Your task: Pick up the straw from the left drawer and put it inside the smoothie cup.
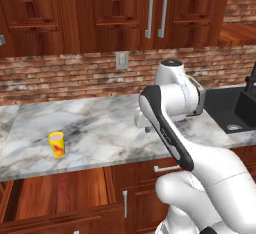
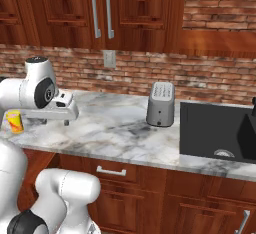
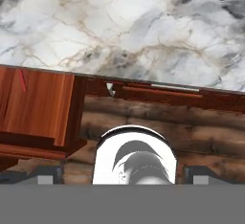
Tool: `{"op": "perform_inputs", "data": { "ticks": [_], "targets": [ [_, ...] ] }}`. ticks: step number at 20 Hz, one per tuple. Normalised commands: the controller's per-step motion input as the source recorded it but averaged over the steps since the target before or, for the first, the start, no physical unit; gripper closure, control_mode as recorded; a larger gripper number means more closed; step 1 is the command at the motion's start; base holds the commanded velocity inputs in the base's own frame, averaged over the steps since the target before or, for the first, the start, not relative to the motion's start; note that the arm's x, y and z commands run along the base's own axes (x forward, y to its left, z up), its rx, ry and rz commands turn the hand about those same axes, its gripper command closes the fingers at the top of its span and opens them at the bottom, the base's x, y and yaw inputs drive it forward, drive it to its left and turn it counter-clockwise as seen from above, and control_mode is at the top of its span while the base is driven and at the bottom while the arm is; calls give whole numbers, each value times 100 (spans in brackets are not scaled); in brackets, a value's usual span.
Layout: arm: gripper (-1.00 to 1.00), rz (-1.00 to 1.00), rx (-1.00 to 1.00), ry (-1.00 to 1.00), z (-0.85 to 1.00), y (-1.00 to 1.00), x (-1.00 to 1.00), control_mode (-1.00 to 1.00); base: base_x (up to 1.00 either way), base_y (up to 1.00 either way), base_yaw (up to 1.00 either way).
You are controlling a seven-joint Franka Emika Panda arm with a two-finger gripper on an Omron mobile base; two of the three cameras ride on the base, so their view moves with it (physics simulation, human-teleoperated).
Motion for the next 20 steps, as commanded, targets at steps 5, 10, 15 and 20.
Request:
{"op": "perform_inputs", "data": {
  "ticks": [5, 10, 15, 20],
  "targets": [
    [-100, 0, -14, 23, -100, 100, -37, -100, 0, 0, 0],
    [-100, -4, -6, 28, -76, 100, -1, -100, 0, 0, 0],
    [-100, -3, -1, 6, -35, 100, 0, -100, 0, 0, 0],
    [-100, -1, -3, 0, -27, 92, 5, -100, 0, 0, 0]
  ]
}}
